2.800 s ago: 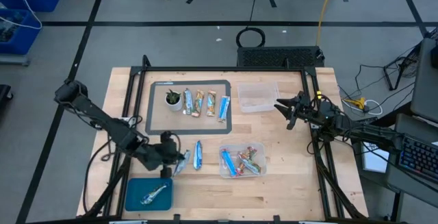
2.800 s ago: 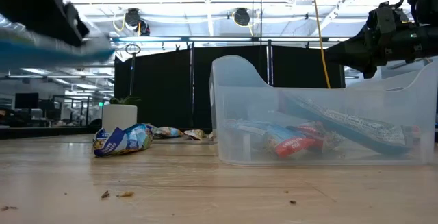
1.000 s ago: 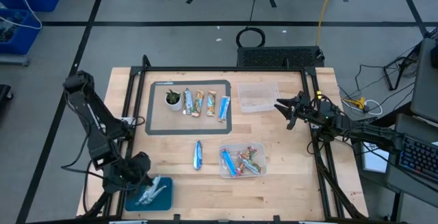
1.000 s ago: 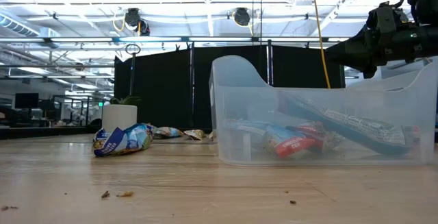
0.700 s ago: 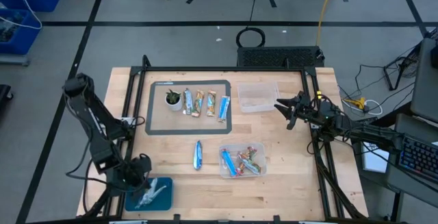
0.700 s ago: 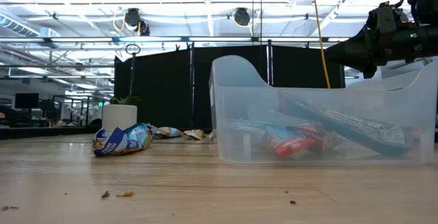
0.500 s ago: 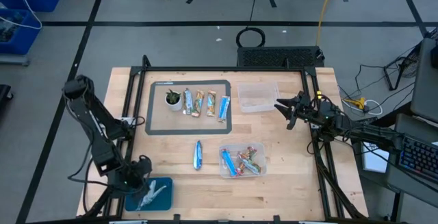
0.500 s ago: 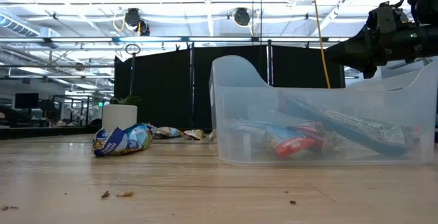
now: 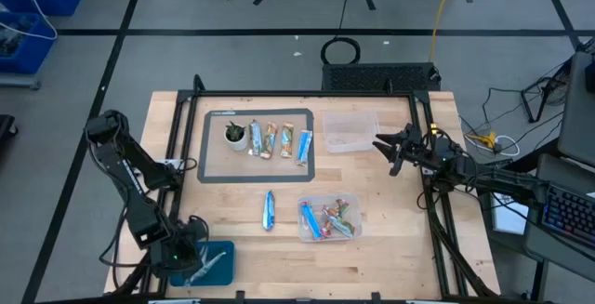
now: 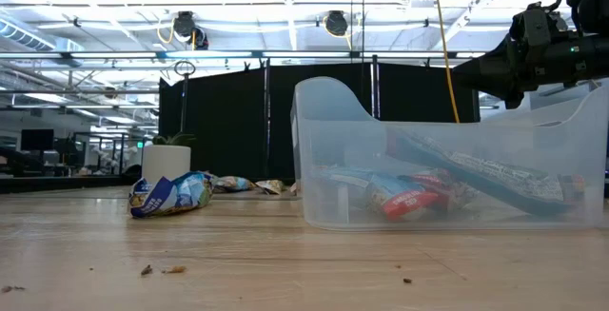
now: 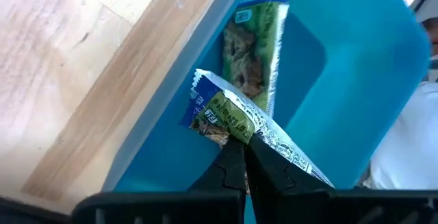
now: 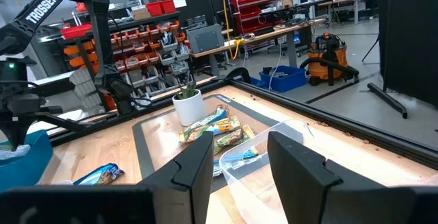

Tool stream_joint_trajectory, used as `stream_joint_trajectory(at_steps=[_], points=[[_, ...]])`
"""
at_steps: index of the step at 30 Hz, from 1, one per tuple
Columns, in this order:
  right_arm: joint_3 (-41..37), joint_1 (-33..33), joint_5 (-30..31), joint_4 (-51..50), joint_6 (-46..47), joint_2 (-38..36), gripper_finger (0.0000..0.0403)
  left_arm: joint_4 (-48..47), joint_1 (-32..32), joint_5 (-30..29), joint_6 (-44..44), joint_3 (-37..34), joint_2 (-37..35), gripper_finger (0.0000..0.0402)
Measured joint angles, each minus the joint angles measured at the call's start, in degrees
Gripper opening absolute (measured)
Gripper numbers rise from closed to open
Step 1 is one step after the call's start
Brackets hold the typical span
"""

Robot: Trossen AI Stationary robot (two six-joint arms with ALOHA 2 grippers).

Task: Pick and place Granola Bars by type
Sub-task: Put the middle blue granola bar into the blue bin, then put the blue granola bar into the blue bin

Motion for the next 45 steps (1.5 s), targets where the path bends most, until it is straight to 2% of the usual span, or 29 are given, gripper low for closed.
stream_joint_trajectory(at_steps=[20, 29, 36, 38, 40, 45], points=[[0.0, 0.0, 0.0, 0.0, 0.0, 0.0, 0.0130, -1.2, 0.0, 0.2, 0.7, 0.0, 0.0, 0.0005], [0.0, 0.0, 0.0, 0.0, 0.0, 0.0, 0.0130, 2.0, 1.2, 0.0, 1.3, 0.0, -0.2, 0.0073], [0.0, 0.0, 0.0, 0.0, 0.0, 0.0, 0.0130, 3.0, 2.6, 0.2, 2.5, 0.0, -0.3, 0.0086], [0.0, 0.0, 0.0, 0.0, 0.0, 0.0, 0.0130, 3.0, 3.4, 0.2, 4.7, 0.0, -0.9, 0.0087], [0.0, 0.0, 0.0, 0.0, 0.0, 0.0, 0.0130, 3.4, 4.5, -2.3, 8.2, 0.0, -2.0, 0.0087], [0.0, 0.0, 0.0, 0.0, 0.0, 0.0, 0.0130, 8.6, 8.8, -11.7, 26.0, 0.0, -6.4, 0.0087]])
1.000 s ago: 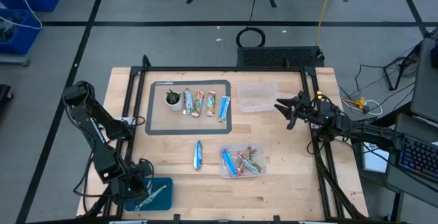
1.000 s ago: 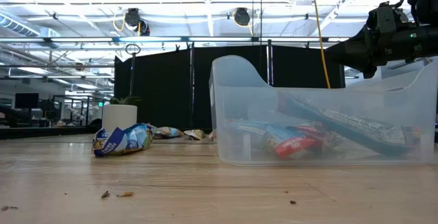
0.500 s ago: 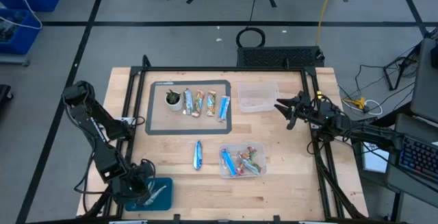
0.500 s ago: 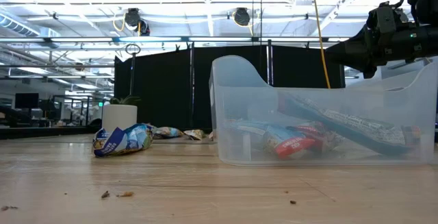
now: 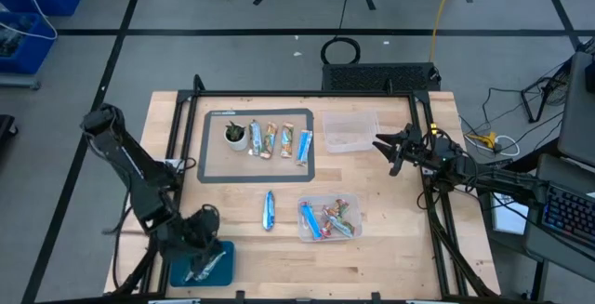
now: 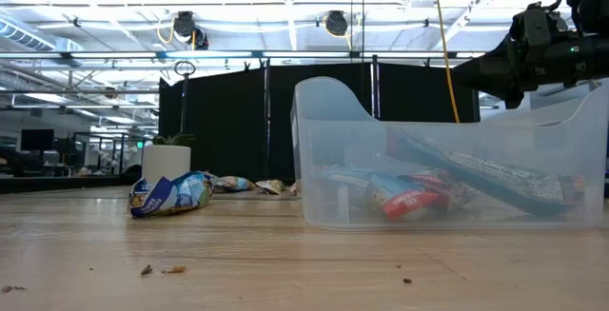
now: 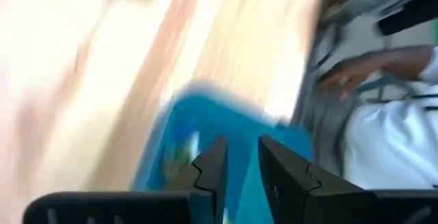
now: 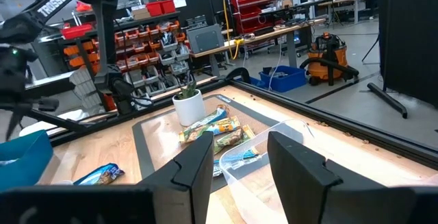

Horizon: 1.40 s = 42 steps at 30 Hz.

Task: Pick and place Granola Bars by type
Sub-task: Put the blue granola bar into the blue bin

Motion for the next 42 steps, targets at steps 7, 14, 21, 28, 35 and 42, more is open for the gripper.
stream_joint_trajectory(at_steps=[7, 14, 21, 28, 35, 42], points=[[0.0, 0.0, 0.0, 0.0, 0.0, 0.0, 0.0130, 11.6, 6.6, -15.8, 42.0, 0.1, -5.5, 0.0088], [0.0, 0.0, 0.0, 0.0, 0.0, 0.0, 0.0130, 19.3, 15.5, -27.6, 69.3, 0.1, -4.6, 0.0088], [0.0, 0.0, 0.0, 0.0, 0.0, 0.0, 0.0130, 20.1, 29.3, -17.4, 75.9, 1.8, -1.2, 0.0088], [0.0, 0.0, 0.0, 0.0, 0.0, 0.0, 0.0130, -2.4, 38.6, -9.7, 60.2, 12.7, 5.9, 0.0089], [0.0, 0.0, 0.0, 0.0, 0.0, 0.0, 0.0130, -13.0, 43.2, 4.0, 46.6, 16.5, 14.5, 0.0089], [0.0, 0.0, 0.0, 0.0, 0.0, 0.0, 0.0130, -13.3, 42.8, 11.1, 42.7, 16.5, 23.2, 0.0089]])
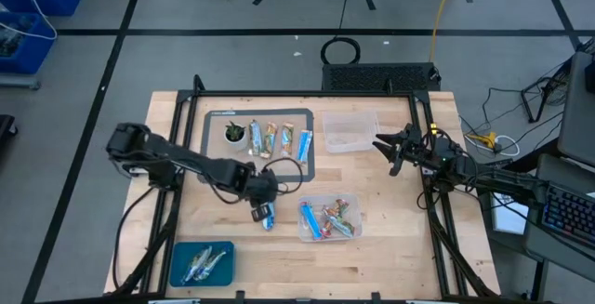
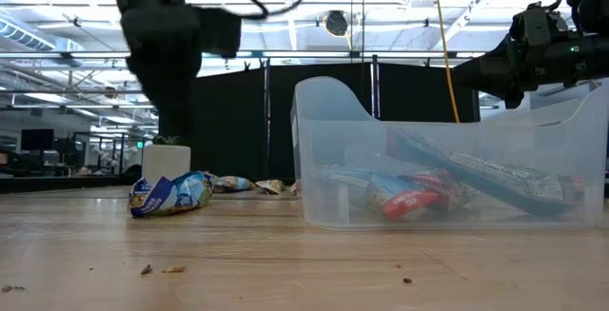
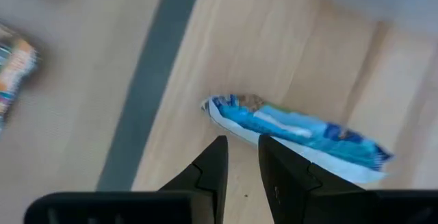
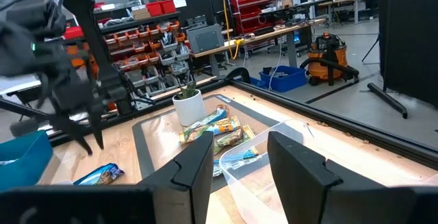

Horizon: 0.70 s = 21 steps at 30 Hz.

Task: Pick and place Granola Bars by type
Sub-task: Put the blue granola bar into the blue bin

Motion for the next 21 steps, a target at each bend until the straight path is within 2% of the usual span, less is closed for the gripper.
stream_joint_trajectory(at_steps=[4, 11, 14, 17, 21], points=[[0.0, 0.0, 0.0, 0.0, 0.0, 0.0, 0.0130, -0.9, 0.7, 0.3, -2.2, 0.0, 4.0, 0.0106], [0.0, 0.0, 0.0, 0.0, 0.0, 0.0, 0.0130, -1.7, 2.6, 1.2, -2.8, 0.0, 6.1, 0.0214], [0.0, 0.0, 0.0, 0.0, 0.0, 0.0, 0.0130, -2.7, 3.4, 1.7, -5.5, 0.0, 6.0, 0.0259], [0.0, 0.0, 0.0, 0.0, 0.0, 0.0, 0.0130, -4.5, 4.1, 4.2, -8.8, 0.0, 6.0, 0.0289], [0.0, 0.0, 0.0, 0.0, 0.0, 0.0, 0.0130, -4.5, 4.5, 7.0, -12.3, 0.0, 6.0, 0.0311]])
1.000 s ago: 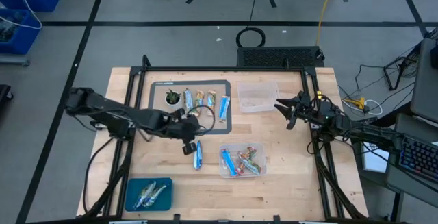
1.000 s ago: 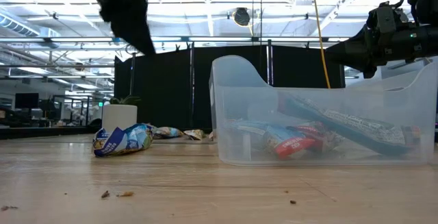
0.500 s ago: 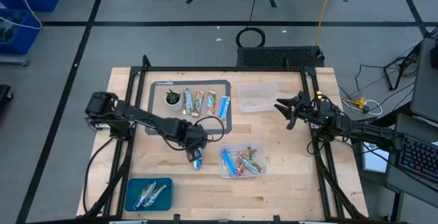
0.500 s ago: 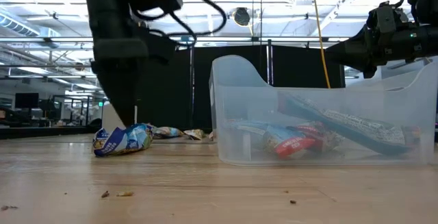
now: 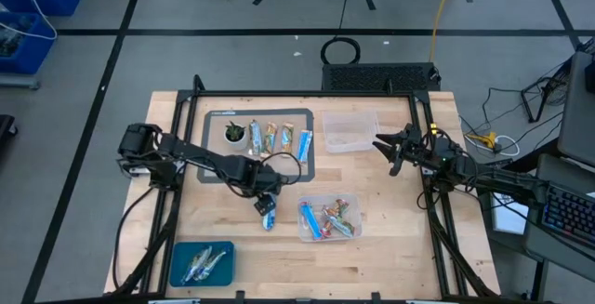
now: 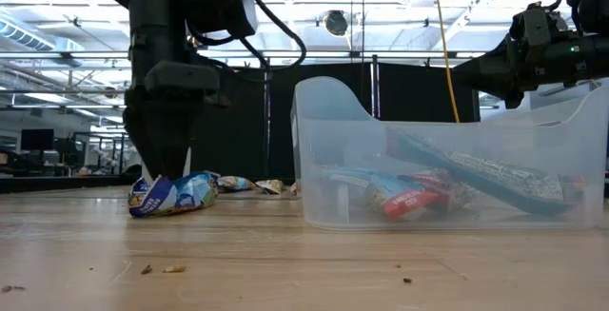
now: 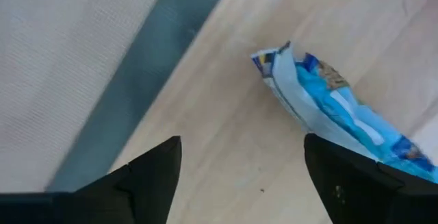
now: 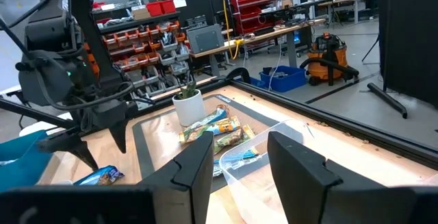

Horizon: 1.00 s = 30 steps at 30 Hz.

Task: Pick and place Granola Bars by type
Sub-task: Put the blue granola bar into the blue bin

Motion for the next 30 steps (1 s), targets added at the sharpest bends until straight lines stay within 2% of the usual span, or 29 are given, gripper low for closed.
stream_joint_trajectory(at_steps=[7, 13, 20, 26, 30], points=[[0.0, 0.0, 0.0, 0.0, 0.0, 0.0, 0.0130, 0.2, 0.0, 3.9, -0.1, 0.0, 0.0, 0.0313], [0.0, 0.0, 0.0, 0.0, 0.0, 0.0, 0.0130, 2.7, -0.2, 10.2, 4.5, 0.0, 0.0, 0.0301], [0.0, 0.0, 0.0, 0.0, 0.0, 0.0, 0.0130, 6.4, -0.7, 6.0, 7.2, 0.0, 0.0, 0.0309], [0.0, 0.0, 0.0, 0.0, 0.0, 0.0, 0.0130, 14.2, -0.7, 1.0, 7.4, 0.0, 0.0, 0.0306], [0.0, 0.0, 0.0, 0.0, 0.0, 0.0, 0.0130, 20.0, -0.6, 0.0, 7.4, 0.0, 0.0, 0.0308]])
